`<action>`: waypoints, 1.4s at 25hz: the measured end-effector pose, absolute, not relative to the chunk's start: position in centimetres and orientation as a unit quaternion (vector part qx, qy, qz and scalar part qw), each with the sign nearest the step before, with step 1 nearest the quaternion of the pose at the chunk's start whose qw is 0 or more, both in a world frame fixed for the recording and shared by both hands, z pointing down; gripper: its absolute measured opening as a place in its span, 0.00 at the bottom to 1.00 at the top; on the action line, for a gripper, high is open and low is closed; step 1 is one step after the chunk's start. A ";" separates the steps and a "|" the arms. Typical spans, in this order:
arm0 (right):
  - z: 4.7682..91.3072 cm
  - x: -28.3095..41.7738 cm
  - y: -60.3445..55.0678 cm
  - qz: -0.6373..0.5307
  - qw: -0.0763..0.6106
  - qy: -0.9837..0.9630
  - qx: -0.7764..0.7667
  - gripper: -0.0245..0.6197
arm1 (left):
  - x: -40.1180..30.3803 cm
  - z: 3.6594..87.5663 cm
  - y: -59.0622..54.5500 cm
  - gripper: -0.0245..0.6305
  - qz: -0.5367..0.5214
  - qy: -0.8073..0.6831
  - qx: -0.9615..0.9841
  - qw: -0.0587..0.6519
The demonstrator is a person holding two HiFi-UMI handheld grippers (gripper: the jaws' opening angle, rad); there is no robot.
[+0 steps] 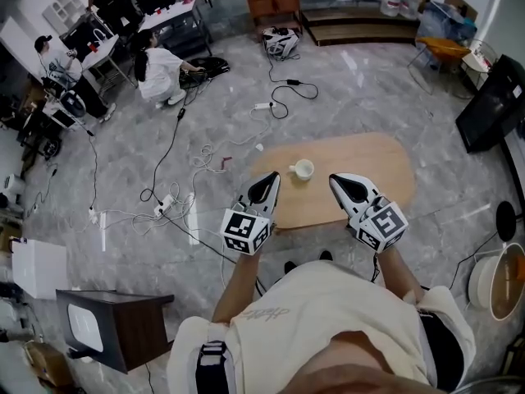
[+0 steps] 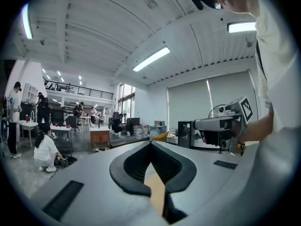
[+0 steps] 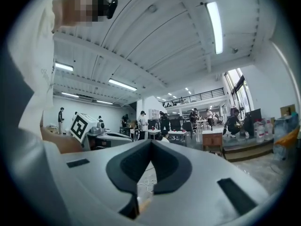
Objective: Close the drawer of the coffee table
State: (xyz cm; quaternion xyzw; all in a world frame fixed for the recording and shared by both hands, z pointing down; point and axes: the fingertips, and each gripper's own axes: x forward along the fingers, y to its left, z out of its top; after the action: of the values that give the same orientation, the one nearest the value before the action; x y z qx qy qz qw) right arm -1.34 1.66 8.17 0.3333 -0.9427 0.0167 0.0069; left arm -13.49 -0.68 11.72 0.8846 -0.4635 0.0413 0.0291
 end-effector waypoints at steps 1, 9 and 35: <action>8.1 -1.5 1.8 0.011 0.010 -0.945 0.328 0.03 | -13.5 12.0 -0.5 0.04 0.042 -0.466 0.883 0.033; 8.1 -2.6 2.8 0.005 0.023 -0.953 0.302 0.03 | -12.1 11.1 0.7 0.04 0.042 -0.466 0.884 0.024; 9.1 -1.6 5.2 0.014 0.018 -0.942 0.334 0.03 | -11.7 11.9 3.3 0.04 0.045 -0.459 0.887 0.028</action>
State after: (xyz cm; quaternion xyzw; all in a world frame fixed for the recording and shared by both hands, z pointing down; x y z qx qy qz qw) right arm -1.56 5.25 9.12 0.3344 -0.9421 0.0141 0.0179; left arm -11.72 3.29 11.91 0.8868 -0.4591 0.0447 0.0282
